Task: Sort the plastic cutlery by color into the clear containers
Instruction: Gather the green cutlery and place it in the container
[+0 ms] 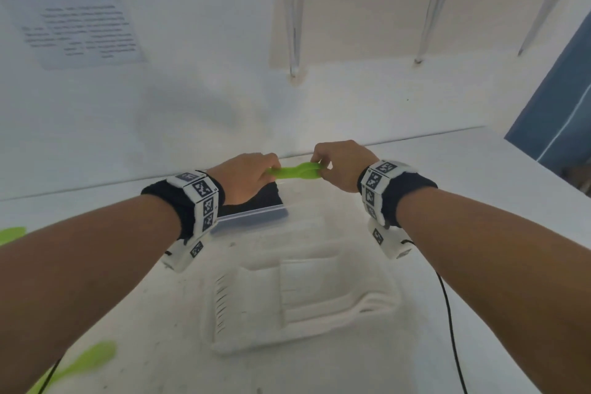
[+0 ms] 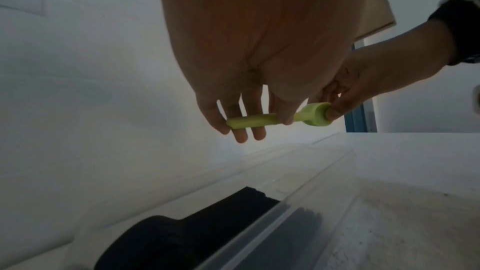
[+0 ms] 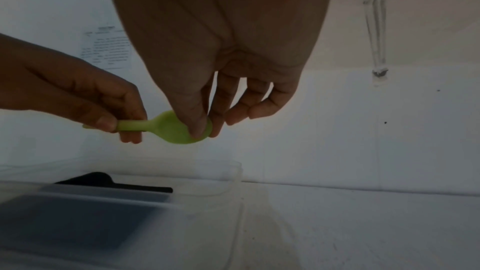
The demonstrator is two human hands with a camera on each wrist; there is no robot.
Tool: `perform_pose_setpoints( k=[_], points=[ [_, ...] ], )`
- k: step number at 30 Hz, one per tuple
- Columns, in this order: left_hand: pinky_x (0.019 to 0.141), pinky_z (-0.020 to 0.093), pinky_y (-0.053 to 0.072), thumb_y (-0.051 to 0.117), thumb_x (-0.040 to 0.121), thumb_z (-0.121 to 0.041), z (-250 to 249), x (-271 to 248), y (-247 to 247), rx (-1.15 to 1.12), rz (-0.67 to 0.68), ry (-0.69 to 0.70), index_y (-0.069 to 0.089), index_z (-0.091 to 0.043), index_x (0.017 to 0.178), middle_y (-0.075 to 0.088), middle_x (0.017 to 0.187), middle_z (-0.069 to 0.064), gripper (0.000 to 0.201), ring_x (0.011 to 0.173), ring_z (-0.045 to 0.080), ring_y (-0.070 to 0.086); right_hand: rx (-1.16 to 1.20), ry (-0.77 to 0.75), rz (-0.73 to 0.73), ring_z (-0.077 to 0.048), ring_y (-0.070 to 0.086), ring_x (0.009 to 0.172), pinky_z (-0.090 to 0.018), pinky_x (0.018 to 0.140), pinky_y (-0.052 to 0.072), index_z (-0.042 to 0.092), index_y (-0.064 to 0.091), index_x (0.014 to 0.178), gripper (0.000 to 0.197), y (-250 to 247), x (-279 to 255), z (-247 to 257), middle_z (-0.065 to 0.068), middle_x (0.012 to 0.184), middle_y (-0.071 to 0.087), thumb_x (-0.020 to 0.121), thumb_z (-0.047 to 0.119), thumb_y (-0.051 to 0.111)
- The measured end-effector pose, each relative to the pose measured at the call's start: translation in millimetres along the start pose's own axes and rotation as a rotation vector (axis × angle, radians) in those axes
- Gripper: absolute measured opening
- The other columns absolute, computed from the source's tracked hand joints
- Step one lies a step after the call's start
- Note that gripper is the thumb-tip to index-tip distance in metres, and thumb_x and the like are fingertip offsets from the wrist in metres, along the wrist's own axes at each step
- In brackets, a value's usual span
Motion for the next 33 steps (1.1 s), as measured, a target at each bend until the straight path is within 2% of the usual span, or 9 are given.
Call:
perform_pose_setpoints(
  k=[4,8,13,17,21,24,27,30,33],
  points=[
    [0.089,0.042,0.046,0.049,0.106,-0.026,7.4,22.2,14.0,0.027,0.008,-0.032,0.06,-0.018,0.122,0.056,0.107,0.007,0.021,0.095,0.027,0.057,-0.046,-0.025,0.051,-0.018,0.061,0.097,-0.036,0.084,0.054,0.033,0.064,0.113,0.017,11.6,26.8,-13.0,0.011,0.113,0.068,0.097,0.029,0.056],
    [0.091,0.041,0.044,0.052,0.105,-0.027,16.4,40.9,22.9,0.103,0.025,-0.06,0.062,-0.019,0.123,0.052,0.111,0.008,0.022,0.101,0.028,0.053,-0.067,-0.032,0.073,-0.018,0.06,0.098,-0.035,0.082,0.052,0.036,0.063,0.111,0.017,27.5,49.9,-22.4,0.01,0.113,0.068,0.096,0.031,0.056],
    [0.08,0.032,0.04,0.056,0.103,-0.03,16.6,58.4,37.4,0.18,0.126,-0.049,0.065,-0.015,0.122,0.059,0.111,0.008,0.026,0.102,0.029,0.059,-0.254,-0.083,0.113,-0.022,0.048,0.113,-0.038,0.09,0.045,0.036,0.064,0.117,0.022,42.7,69.7,-30.4,0.006,0.119,0.058,0.096,0.032,0.058],
    [0.078,0.031,0.04,0.058,0.102,-0.025,14.9,71.2,39.3,0.241,0.155,-0.055,0.066,-0.01,0.119,0.062,0.114,0.012,0.024,0.104,0.031,0.061,-0.285,-0.085,0.124,-0.023,0.055,0.108,-0.035,0.086,0.046,0.033,0.064,0.114,0.021,51.6,79.9,-32.7,0.007,0.115,0.064,0.094,0.028,0.057],
    [0.079,0.034,0.046,0.067,0.096,-0.023,15.7,77.3,37.1,0.221,0.165,-0.097,0.067,-0.008,0.113,0.064,0.113,0.013,0.022,0.1,0.033,0.063,-0.317,-0.092,0.094,-0.024,0.061,0.091,-0.032,0.07,0.044,0.029,0.054,0.103,0.014,59.9,84.7,-32.0,0.005,0.103,0.065,0.093,0.019,0.054],
    [0.067,0.03,0.04,0.069,0.093,-0.019,12.5,79.9,39.1,0.264,0.207,-0.104,0.068,-0.005,0.101,0.065,0.102,0.014,0.016,0.086,0.032,0.062,-0.374,-0.079,0.119,-0.026,0.062,0.088,-0.033,0.069,0.047,0.026,0.054,0.1,0.005,65.4,85.2,-31.3,0.001,0.101,0.062,0.096,0.024,0.054],
    [0.063,0.03,0.04,0.069,0.09,-0.012,9.4,81.2,41.4,0.319,0.242,-0.093,0.071,-0.003,0.09,0.067,0.088,0.014,0.009,0.075,0.03,0.061,-0.428,-0.076,0.136,-0.027,0.062,0.084,-0.032,0.066,0.043,0.024,0.054,0.1,0.004,68.8,86.5,-29.2,-0.002,0.099,0.061,0.097,0.026,0.055],
    [0.063,0.032,0.042,0.069,0.089,-0.01,11.3,82.6,43.1,0.325,0.229,-0.097,0.071,-0.002,0.088,0.069,0.089,0.014,0.008,0.078,0.031,0.065,-0.467,-0.074,0.116,-0.026,0.061,0.082,-0.032,0.063,0.04,0.024,0.052,0.101,0.005,70.3,86.4,-27.8,-0.002,0.099,0.061,0.098,0.027,0.055],
    [0.067,0.031,0.043,0.074,0.09,-0.017,15.6,82.8,42.8,0.252,0.212,-0.13,0.07,-0.003,0.098,0.067,0.098,0.014,0.016,0.087,0.033,0.066,-0.456,-0.072,0.148,-0.027,0.062,0.088,-0.033,0.068,0.044,0.023,0.055,0.106,0.014,67.4,84.2,-27.1,-0.002,0.103,0.062,0.098,0.035,0.057]
  ],
)
Point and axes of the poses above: each hand's wrist, its own x-axis towards the middle knuckle, its own y-axis out of the palm, z = x × y, the point moved 3 cm from there along x, towards the middle knuckle
